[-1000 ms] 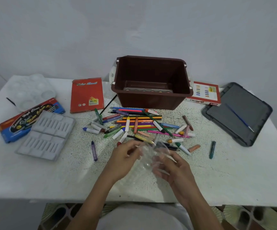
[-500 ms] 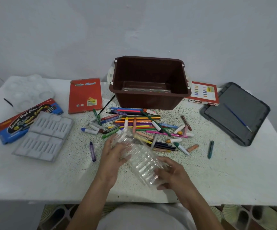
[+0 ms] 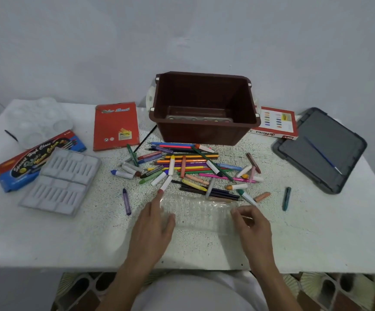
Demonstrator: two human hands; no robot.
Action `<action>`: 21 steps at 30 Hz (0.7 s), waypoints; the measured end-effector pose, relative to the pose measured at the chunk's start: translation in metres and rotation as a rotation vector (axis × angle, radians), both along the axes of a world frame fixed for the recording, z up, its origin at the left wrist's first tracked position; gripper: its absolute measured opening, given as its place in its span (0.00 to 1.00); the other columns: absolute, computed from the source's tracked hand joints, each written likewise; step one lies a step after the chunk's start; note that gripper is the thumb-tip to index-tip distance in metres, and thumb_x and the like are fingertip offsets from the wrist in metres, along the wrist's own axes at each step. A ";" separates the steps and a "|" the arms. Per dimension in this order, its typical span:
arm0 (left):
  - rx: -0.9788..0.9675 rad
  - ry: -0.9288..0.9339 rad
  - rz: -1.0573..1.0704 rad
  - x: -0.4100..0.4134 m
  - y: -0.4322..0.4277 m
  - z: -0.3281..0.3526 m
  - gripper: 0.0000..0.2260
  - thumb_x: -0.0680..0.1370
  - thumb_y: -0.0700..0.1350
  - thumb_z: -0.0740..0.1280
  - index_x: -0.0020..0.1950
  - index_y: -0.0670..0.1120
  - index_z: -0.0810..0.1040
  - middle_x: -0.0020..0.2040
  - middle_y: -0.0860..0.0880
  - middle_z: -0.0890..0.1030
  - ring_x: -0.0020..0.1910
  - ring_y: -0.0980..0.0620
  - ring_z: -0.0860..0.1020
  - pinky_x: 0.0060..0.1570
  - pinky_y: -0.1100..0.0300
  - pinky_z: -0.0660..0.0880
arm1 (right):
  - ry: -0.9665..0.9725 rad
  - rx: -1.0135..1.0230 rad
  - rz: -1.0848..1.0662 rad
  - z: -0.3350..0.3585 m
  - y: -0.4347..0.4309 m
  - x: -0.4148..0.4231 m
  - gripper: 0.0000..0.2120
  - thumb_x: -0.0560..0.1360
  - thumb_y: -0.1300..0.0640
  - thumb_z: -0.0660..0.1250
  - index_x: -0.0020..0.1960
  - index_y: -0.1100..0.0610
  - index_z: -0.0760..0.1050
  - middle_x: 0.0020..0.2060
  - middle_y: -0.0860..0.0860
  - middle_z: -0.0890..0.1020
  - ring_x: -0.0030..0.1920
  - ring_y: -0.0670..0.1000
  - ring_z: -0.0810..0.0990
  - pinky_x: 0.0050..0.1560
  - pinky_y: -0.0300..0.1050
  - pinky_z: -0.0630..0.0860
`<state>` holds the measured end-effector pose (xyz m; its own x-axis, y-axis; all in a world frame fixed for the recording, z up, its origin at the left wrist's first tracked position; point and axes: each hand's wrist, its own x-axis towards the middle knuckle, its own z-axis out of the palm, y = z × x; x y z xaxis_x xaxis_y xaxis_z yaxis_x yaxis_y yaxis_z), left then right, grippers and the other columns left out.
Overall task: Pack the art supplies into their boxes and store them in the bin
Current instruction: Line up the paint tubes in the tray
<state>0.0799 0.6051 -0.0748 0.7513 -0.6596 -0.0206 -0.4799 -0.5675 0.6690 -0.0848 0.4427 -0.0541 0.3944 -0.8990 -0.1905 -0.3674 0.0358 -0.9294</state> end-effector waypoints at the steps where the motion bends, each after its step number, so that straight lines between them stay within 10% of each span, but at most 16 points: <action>1: 0.037 -0.084 -0.012 -0.001 0.000 -0.005 0.28 0.80 0.53 0.62 0.78 0.49 0.60 0.60 0.49 0.75 0.57 0.50 0.74 0.54 0.52 0.75 | 0.039 -0.027 0.024 -0.003 0.001 -0.001 0.05 0.77 0.59 0.70 0.43 0.51 0.80 0.40 0.44 0.83 0.43 0.41 0.80 0.47 0.40 0.76; 8: -0.064 -0.232 -0.151 -0.007 0.000 -0.022 0.24 0.79 0.57 0.60 0.73 0.49 0.68 0.72 0.48 0.67 0.71 0.48 0.64 0.67 0.50 0.64 | 0.254 -0.268 0.198 -0.021 0.002 -0.003 0.10 0.78 0.62 0.67 0.57 0.57 0.82 0.53 0.49 0.77 0.51 0.39 0.76 0.48 0.22 0.68; 21: -0.037 -0.307 -0.296 -0.007 -0.001 -0.038 0.22 0.81 0.59 0.60 0.70 0.50 0.73 0.76 0.49 0.63 0.78 0.48 0.57 0.72 0.46 0.65 | 0.195 -0.347 0.271 -0.022 -0.006 -0.005 0.18 0.77 0.66 0.66 0.65 0.56 0.78 0.61 0.45 0.77 0.54 0.36 0.76 0.50 0.21 0.67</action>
